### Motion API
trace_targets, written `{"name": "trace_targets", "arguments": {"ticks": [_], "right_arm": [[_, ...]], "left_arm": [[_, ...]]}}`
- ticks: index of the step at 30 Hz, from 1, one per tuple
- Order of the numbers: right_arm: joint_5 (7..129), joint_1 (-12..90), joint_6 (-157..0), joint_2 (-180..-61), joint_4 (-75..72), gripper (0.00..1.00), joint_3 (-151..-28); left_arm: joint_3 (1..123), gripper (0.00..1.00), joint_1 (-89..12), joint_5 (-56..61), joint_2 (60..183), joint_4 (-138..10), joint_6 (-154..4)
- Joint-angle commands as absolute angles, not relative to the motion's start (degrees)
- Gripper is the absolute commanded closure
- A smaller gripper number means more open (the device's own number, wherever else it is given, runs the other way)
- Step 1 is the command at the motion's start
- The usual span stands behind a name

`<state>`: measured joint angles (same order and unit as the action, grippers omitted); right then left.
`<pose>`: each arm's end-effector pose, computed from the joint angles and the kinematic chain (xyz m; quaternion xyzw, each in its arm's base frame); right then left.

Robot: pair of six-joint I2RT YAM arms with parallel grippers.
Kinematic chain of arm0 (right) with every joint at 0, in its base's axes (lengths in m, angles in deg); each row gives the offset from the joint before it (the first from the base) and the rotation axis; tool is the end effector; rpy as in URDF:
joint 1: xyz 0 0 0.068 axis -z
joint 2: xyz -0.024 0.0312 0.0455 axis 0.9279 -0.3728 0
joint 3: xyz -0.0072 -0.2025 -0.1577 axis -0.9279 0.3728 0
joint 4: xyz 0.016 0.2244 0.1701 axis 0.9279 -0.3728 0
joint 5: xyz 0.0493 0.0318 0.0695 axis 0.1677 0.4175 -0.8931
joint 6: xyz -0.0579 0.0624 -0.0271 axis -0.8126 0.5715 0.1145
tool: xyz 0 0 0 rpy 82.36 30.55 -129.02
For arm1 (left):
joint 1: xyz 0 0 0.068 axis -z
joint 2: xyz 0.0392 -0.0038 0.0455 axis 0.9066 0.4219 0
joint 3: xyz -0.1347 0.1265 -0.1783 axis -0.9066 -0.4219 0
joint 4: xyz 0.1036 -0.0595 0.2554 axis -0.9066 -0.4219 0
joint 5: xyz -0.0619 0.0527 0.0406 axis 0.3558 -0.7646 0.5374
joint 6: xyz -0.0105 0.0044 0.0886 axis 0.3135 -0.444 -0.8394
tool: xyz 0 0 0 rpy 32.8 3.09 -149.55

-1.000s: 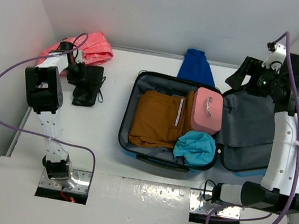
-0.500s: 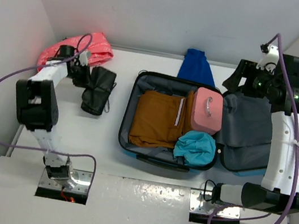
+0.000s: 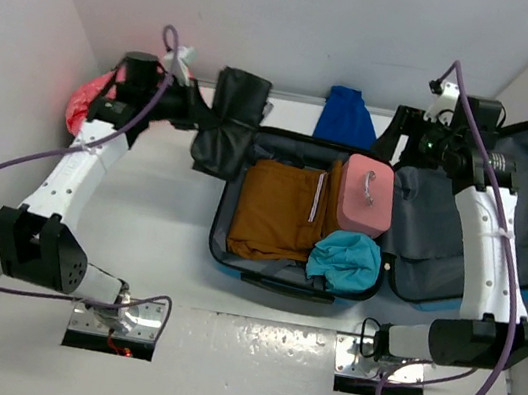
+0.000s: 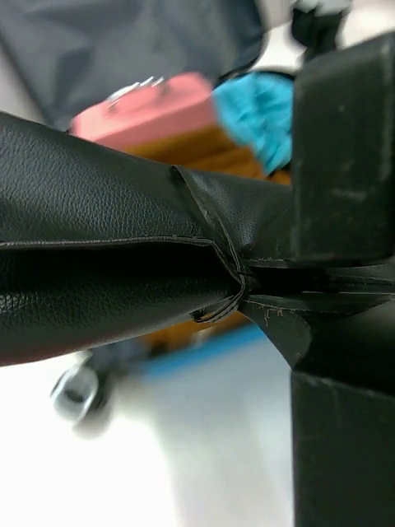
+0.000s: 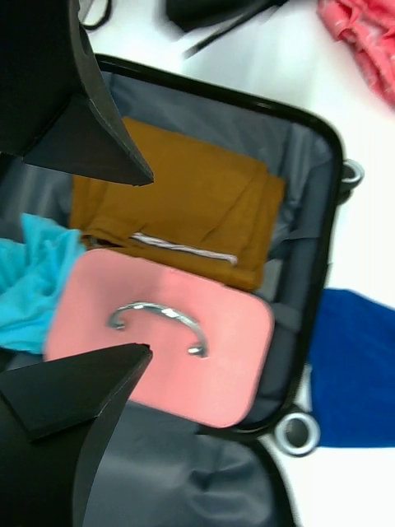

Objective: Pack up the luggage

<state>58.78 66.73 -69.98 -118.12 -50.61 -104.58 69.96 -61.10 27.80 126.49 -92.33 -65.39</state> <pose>0.3376 0.0308 0.3798 0.0439 0.8885 0.1904 0.4152 0.3675 -0.0691 0.3545 0.0243 0.8275 -0.3497 0.4385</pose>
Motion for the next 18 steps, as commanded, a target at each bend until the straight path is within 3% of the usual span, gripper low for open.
{"name": "trace_targets", "arguments": {"ticks": [1,4,9,13,18], "right_arm": [[58.47,65.65,-68.49,-119.65,-41.92,0.22,-106.19],[55.13,65.39,-71.57,-120.28,-38.33,0.22,-104.96],[51.09,66.44,-73.07,-120.19,-37.96,0.24,-102.85],[50.82,67.58,-72.54,-117.56,-35.5,0.24,-97.69],[50.64,67.59,-73.51,-114.92,-36.37,0.24,-97.31]], "left_arm": [[66.46,1.0,-51.73,30.38,125.74,-89.59,-59.0],[67.84,1.0,-44.77,32.38,128.45,-85.88,-66.23],[69.61,1.0,-45.53,43.73,131.37,-91.24,-79.98],[74.25,1.0,-43.26,47.7,136.71,-105.33,-101.66],[92.6,1.0,-38.16,50.59,153.1,-132.06,-141.73]]}}
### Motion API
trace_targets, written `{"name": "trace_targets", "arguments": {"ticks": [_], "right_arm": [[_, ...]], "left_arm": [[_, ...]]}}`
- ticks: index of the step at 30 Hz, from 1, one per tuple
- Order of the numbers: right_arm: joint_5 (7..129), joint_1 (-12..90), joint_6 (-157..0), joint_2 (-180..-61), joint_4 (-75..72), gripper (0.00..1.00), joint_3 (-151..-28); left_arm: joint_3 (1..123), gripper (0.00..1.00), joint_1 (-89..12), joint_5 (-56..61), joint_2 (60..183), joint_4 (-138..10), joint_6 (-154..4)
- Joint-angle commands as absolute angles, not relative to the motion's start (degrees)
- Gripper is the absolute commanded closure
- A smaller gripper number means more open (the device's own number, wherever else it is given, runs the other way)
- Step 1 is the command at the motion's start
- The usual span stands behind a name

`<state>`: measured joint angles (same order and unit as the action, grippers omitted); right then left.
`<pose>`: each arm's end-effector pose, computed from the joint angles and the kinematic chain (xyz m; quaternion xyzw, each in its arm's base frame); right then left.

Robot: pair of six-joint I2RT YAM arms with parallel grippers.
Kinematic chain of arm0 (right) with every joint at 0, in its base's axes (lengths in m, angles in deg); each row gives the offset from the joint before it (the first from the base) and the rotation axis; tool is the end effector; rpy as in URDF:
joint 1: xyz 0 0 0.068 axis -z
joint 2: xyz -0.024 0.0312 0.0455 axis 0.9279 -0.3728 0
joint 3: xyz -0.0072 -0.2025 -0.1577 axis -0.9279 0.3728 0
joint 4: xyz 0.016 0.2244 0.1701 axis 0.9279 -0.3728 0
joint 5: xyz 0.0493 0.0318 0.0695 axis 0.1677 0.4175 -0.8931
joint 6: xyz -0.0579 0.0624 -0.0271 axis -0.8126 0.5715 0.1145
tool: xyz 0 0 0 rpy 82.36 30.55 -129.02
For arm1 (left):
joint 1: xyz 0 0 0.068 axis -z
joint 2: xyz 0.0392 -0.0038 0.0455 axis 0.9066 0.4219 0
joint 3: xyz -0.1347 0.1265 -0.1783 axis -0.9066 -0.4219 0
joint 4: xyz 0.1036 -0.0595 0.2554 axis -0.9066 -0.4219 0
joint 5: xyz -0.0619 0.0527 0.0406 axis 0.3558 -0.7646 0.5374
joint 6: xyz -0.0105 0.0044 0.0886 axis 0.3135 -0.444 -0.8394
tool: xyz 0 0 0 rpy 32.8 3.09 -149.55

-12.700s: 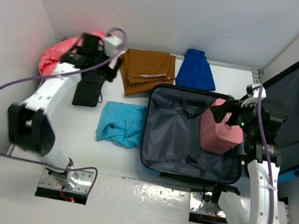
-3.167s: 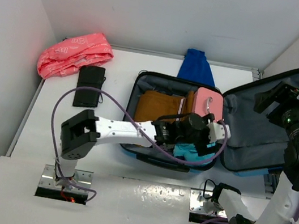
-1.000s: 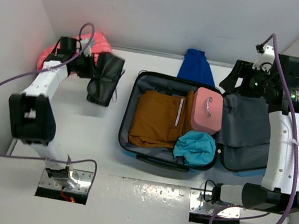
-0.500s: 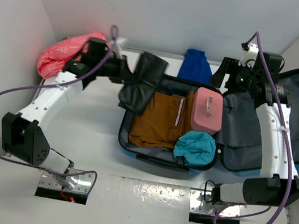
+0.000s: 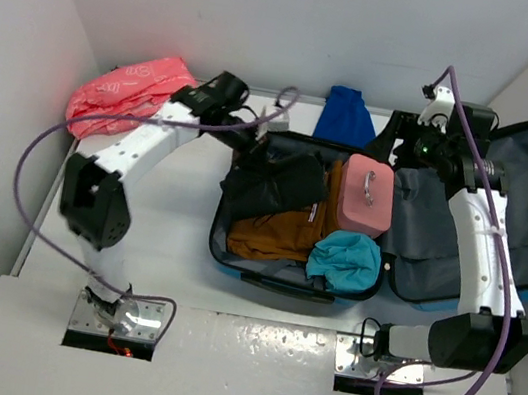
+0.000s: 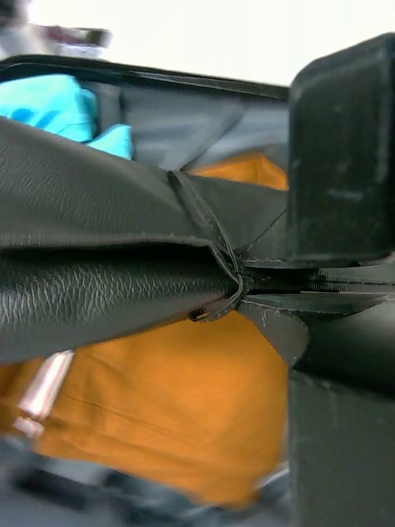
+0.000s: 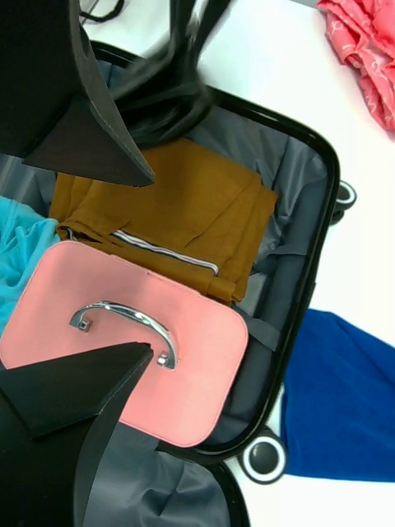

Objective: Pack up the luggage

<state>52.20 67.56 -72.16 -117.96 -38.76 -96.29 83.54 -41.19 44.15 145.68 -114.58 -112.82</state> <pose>0.3541 0.0346 0.3531 0.0003 0.8690 0.2296 0.4382 0.3467 -0.2196 0.2887 0.4797 0.7295 -0.3953 0.2854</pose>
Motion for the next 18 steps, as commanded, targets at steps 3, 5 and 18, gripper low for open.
{"name": "trace_targets", "arguments": {"ticks": [3,5,18], "right_arm": [[51.17,67.5,-74.39,-113.61,-37.87,0.24,-97.75],[51.43,67.59,-75.18,-113.34,-39.1,0.24,-98.45],[51.08,66.45,-77.64,-110.35,-44.47,0.24,-96.62]], "left_arm": [[100.19,1.0,-34.99,51.38,159.13,-140.82,-147.5],[97.58,1.0,-33.33,50.87,158.44,-140.82,-152.39],[84.73,0.92,-22.51,41.54,157.9,-139.34,-143.05]]}}
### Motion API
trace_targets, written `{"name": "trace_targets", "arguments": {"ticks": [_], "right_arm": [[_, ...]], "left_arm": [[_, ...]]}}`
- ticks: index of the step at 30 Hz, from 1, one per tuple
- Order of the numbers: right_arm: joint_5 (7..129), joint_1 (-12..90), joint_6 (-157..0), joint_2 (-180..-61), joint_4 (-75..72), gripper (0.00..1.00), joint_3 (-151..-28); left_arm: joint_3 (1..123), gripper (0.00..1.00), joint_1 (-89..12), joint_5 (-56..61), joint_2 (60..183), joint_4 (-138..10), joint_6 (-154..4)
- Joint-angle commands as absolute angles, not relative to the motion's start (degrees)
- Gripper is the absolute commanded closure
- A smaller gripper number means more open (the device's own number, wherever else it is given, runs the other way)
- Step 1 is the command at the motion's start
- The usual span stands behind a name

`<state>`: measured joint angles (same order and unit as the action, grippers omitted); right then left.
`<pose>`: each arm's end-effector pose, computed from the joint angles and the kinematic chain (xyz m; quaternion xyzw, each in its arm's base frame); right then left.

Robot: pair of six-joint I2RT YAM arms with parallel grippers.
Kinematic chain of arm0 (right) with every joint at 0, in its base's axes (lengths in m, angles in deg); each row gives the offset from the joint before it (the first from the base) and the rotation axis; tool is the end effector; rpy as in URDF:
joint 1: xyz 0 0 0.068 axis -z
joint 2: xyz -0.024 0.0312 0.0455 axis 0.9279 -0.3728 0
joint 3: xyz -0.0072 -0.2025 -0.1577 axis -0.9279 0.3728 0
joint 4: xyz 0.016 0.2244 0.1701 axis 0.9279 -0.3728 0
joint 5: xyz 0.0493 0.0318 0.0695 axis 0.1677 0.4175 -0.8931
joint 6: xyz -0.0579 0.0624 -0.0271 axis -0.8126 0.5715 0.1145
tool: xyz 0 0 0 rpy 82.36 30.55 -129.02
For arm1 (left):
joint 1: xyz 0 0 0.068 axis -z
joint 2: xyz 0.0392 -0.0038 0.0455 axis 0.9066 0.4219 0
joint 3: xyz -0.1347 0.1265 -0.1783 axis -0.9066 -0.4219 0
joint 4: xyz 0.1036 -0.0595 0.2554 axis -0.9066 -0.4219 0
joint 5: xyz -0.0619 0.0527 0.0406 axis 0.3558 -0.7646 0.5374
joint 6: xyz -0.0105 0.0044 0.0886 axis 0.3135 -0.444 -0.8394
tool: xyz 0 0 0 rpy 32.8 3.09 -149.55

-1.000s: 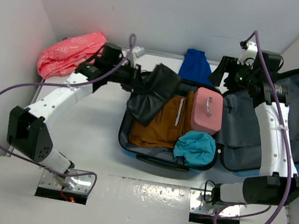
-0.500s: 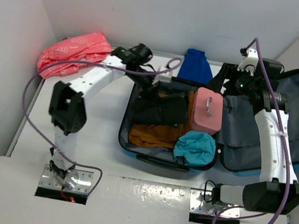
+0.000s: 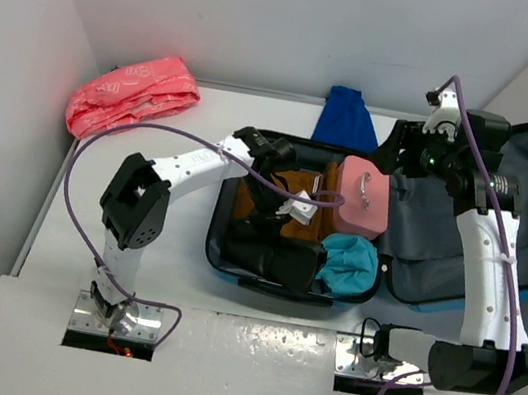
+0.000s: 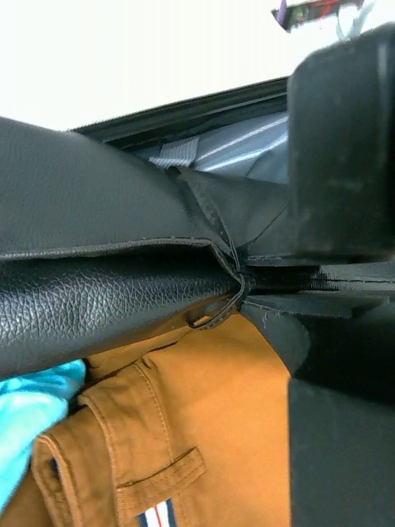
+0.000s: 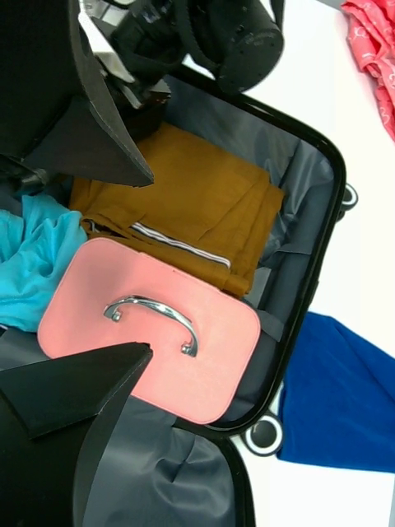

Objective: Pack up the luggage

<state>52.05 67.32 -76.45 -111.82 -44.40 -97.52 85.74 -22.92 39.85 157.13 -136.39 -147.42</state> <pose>0.3184 0.0358 0.3830 -0.0379 0.8613 0.2148 0.4589 0.2533 -0.3053 0.2040 0.7288 0.5645 -0.3747 0.0987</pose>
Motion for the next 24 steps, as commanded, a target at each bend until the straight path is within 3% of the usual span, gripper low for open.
{"name": "trace_targets", "arguments": {"ticks": [1,2,6,10,11,12,14,20,24], "right_arm": [[51.26,65.83,-77.82,-110.0,-44.29,0.24,-96.43],[51.34,65.74,-77.73,-110.08,-44.46,0.24,-96.35],[52.57,65.04,-78.35,-110.35,-44.81,0.24,-96.87],[53.28,65.21,-78.79,-110.35,-44.9,0.24,-97.49],[53.45,65.04,-78.7,-110.52,-44.82,0.24,-97.49],[54.15,65.04,-78.61,-110.52,-44.47,0.24,-97.75],[54.86,64.95,-78.52,-110.52,-44.29,0.24,-97.93],[59.94,64.16,-78.08,-110.7,-42.27,0.21,-98.46],[66.72,63.81,-75.02,-112.01,-38.76,0.2,-97.93]], "left_arm": [[84.73,0.84,-23.03,42.16,158.69,-138.02,-140.93],[84.73,0.74,-23.03,42.16,159.4,-136.52,-139.0],[81.75,0.61,-26.02,42.16,158.62,-119.14,-123.46],[81.12,0.45,-26.63,38.29,156.95,-110.94,-119.56],[81.64,0.39,-26.64,38.29,156.42,-110.06,-119.56],[81.65,0.23,-27.33,38.29,155.72,-109.1,-118.77],[81.65,0.06,-29.08,38.91,152.57,-105.06,-116.41],[82.35,0.0,-35.86,36.11,142.45,-83.39,-92.9],[89.18,0.0,-39.99,20.51,141.2,-78.41,-83.02]]}}
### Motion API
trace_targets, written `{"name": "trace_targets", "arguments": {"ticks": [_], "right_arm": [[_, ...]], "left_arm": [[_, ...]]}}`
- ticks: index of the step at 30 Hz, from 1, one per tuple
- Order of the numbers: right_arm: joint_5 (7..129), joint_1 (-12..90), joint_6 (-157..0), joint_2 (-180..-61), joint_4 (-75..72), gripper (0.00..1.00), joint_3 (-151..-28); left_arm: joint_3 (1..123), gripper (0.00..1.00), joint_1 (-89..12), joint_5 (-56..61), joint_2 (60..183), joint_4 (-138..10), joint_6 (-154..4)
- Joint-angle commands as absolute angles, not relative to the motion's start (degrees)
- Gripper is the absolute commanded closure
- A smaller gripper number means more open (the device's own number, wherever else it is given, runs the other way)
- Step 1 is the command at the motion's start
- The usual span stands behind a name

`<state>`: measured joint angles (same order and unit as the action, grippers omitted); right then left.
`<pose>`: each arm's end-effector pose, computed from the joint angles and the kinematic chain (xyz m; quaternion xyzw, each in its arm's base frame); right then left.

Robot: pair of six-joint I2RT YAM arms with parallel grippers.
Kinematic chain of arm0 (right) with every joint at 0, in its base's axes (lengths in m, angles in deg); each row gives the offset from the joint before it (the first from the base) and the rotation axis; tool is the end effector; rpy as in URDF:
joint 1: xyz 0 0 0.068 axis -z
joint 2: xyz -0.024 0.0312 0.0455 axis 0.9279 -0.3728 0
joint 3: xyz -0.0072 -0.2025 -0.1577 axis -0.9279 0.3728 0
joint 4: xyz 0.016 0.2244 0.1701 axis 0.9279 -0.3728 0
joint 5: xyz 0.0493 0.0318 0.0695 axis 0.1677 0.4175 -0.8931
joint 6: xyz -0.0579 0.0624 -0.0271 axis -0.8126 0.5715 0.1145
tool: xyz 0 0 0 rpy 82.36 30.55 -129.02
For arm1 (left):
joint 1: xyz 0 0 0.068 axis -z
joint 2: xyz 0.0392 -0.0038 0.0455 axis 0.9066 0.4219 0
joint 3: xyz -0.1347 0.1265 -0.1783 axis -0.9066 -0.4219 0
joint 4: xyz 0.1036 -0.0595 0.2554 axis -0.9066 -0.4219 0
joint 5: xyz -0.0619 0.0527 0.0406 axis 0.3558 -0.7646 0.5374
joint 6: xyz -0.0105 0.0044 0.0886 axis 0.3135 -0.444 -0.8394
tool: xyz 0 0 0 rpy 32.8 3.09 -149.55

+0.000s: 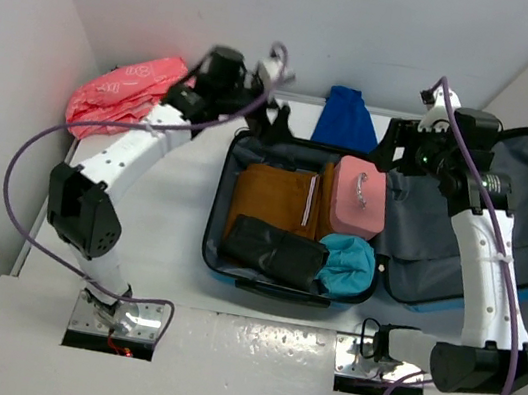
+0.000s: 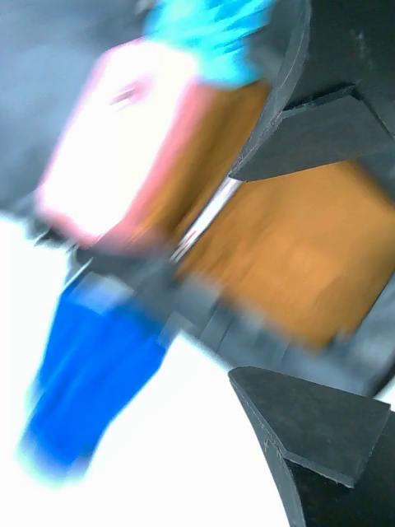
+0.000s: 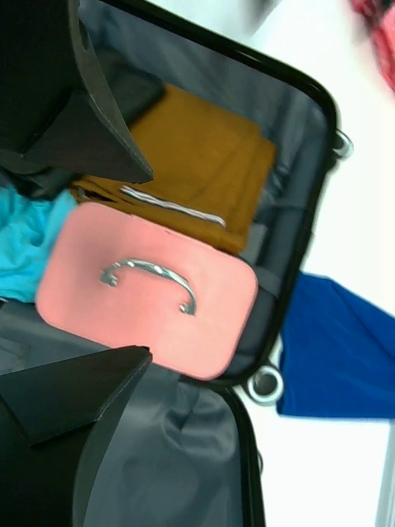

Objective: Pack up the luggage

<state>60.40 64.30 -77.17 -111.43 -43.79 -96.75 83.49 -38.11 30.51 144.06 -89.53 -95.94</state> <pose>0.3195 0.0418 0.3794 -0.0310 0.8679 0.1621 0.4685 0.3776 -0.2442 0.3349 0.4029 0.7245 -0.3388 0.4450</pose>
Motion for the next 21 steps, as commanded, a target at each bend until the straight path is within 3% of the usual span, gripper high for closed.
{"name": "trace_targets", "arguments": {"ticks": [1,6,9,13,18,21], "right_arm": [[67.77,63.72,-73.96,-112.71,-37.71,0.2,-97.93],[71.91,63.98,-70.79,-117.81,-33.67,0.18,-100.38],[71.65,63.81,-70.79,-125.44,-30.32,0.18,-108.17],[71.3,64.42,-68.68,-141.94,-30.31,0.18,-120.76],[72.96,65.04,-66.04,-167.1,-38.83,0.2,-148.41],[73.23,65.56,-66.91,-171.43,-36.3,0.2,-145.51]], "left_arm": [[91.3,0.0,-40.0,17.93,142.34,-78.41,-81.86],[109.1,0.0,-42.72,12.64,158.32,-82.97,-75.37],[115.65,0.0,-44.65,14.3,165.27,-85.88,-72.02],[113.57,0.0,-47.02,16.23,167.84,-84.65,-67.96],[108.29,0.0,-48.69,14.75,165.03,-83.34,-66.82],[106.27,0.0,-49.23,12.9,164.32,-82.81,-67.44]]}}
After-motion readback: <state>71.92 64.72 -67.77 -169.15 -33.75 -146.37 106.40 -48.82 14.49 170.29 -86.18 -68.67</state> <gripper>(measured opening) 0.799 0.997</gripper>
